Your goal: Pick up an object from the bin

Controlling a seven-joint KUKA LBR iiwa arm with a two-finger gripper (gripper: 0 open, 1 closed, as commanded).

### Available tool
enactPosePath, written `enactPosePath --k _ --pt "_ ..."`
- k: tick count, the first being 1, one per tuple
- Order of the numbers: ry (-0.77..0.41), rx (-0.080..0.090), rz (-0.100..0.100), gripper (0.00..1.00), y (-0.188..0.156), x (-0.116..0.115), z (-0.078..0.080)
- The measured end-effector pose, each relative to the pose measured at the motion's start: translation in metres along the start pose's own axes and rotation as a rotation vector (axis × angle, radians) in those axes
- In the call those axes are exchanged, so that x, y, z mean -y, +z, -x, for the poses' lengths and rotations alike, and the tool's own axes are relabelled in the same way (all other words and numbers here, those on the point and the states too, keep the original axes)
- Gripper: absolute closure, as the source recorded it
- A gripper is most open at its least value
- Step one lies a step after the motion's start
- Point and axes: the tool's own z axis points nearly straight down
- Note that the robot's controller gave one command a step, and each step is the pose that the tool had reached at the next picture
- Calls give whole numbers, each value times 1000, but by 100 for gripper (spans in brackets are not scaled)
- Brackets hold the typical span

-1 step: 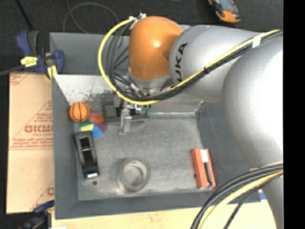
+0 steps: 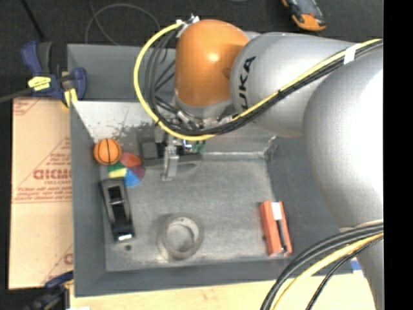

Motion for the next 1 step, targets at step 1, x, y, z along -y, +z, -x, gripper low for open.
enactPosePath --k 1 --pt "-17 8 1 0 44 13 -48"
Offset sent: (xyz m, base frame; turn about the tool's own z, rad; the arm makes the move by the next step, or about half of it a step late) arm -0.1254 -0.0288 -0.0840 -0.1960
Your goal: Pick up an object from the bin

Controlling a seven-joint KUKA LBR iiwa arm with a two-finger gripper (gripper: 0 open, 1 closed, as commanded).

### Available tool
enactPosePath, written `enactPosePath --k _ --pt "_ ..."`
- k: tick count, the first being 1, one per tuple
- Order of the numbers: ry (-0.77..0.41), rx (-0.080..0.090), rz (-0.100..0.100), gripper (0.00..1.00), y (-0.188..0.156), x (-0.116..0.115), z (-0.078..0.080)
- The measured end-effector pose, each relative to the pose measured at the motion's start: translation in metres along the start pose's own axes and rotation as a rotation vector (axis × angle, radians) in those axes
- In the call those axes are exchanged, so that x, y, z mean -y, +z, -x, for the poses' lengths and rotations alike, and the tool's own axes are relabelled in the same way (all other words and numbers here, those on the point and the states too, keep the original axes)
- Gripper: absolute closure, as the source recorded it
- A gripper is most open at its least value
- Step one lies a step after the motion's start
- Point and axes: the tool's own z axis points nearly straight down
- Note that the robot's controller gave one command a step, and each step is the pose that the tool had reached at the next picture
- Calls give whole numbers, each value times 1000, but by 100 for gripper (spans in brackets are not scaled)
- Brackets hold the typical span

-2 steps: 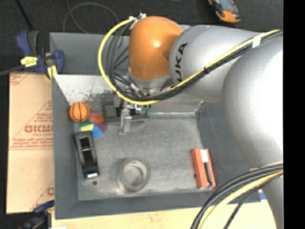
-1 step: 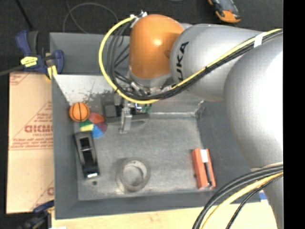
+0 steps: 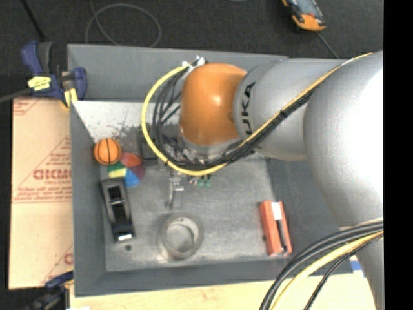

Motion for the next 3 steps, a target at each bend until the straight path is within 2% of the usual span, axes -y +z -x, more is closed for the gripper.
enactPosePath --k 1,2,3 --pt "-148 -7 -2 0 30 11 -59" --pt "-174 -10 -3 0 34 13 -70" --pt "-153 19 3 100 58 -12 -108"
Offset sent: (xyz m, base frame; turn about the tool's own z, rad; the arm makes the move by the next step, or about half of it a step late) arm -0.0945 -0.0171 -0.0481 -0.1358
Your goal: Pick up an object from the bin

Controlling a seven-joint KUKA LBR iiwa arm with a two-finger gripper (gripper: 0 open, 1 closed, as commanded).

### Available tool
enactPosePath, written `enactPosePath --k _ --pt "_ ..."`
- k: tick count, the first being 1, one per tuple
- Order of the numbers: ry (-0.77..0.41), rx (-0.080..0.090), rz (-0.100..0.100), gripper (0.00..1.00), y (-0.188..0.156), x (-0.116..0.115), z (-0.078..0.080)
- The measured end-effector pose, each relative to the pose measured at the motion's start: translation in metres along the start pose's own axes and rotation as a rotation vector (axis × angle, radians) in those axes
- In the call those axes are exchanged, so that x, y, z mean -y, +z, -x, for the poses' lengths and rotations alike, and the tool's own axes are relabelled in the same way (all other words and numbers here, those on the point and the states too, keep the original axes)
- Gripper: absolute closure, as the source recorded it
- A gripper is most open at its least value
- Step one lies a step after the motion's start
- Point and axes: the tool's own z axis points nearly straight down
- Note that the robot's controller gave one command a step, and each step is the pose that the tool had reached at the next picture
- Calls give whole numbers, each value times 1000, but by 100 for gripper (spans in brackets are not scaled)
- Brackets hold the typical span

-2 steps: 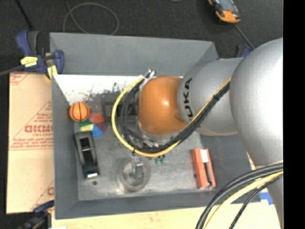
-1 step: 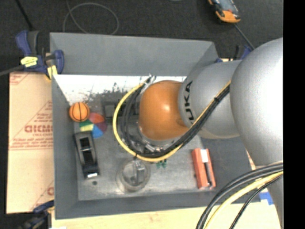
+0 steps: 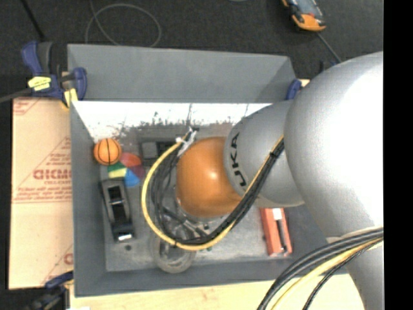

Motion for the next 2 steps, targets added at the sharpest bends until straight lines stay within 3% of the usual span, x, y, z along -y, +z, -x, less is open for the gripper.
enactPosePath --k 1,2 --pt "1 0 0 100 0 0 0" --pt "4 -27 -4 100 -19 2 2"
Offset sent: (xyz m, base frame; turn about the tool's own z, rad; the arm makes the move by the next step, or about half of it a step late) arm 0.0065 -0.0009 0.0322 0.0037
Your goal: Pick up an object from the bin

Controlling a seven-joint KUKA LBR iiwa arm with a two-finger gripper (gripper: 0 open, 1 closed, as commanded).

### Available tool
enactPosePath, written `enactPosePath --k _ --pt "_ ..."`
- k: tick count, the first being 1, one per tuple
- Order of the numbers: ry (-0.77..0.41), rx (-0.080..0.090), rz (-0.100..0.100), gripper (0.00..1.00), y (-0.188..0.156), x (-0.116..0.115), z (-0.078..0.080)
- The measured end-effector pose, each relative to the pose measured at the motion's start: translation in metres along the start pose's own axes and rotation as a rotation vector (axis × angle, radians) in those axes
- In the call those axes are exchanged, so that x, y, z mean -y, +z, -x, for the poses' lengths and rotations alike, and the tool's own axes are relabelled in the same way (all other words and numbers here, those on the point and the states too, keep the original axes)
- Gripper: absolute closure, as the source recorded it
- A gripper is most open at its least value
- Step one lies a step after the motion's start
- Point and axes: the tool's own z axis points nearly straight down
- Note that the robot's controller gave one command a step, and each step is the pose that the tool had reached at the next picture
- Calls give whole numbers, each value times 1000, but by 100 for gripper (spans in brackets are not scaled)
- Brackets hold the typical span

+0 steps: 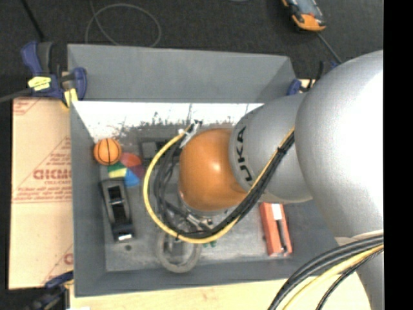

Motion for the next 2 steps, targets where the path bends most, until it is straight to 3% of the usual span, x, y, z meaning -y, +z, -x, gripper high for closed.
enactPosePath --k 2 --pt "11 0 0 100 -43 -2 15"
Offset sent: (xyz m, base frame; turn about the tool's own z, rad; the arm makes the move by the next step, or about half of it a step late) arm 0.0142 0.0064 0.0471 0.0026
